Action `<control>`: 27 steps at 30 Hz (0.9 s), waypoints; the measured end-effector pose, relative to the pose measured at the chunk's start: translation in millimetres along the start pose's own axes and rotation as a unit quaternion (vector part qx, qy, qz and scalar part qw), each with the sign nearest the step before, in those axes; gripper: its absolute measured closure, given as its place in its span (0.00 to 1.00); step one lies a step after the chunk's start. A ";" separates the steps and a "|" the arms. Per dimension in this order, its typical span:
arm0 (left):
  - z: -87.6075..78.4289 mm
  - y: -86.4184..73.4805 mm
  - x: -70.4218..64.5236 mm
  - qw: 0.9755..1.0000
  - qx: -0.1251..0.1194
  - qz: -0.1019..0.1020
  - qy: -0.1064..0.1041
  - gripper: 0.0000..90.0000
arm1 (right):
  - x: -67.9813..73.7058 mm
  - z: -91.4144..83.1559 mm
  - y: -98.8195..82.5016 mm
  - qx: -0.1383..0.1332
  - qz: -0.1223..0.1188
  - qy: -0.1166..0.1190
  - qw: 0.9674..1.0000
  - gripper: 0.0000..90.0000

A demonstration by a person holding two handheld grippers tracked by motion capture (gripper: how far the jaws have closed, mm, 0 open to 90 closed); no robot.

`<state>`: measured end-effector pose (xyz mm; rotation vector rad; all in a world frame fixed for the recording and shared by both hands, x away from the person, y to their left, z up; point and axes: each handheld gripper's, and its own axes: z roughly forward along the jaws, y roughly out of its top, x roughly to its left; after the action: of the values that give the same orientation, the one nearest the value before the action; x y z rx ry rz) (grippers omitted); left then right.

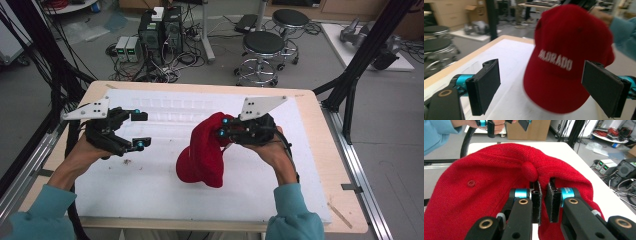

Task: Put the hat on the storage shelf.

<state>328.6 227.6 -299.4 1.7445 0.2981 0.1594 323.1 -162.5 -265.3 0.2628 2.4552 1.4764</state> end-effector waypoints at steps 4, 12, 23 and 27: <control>18.3 12.9 -2.0 0.999 0.011 0.011 -0.029 0.17 | -0.7 5.5 1.0 0.002 -0.005 0.006 1.000 0.94; 49.3 26.2 -9.2 0.998 0.015 0.018 -0.061 0.17 | 1.1 16.3 6.3 0.010 -0.014 0.013 1.000 0.94; 73.3 27.4 -16.0 0.997 0.029 0.010 -0.072 0.13 | 2.5 28.0 19.6 0.018 -0.030 0.022 0.999 0.94; 77.4 23.9 -16.0 0.996 0.034 0.007 -0.077 0.13 | 2.4 33.4 23.1 0.023 -0.037 0.025 0.999 0.95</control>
<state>336.9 145.9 -290.1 1.8163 0.1805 0.0238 331.8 -123.1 -260.1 0.1431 2.5115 1.4150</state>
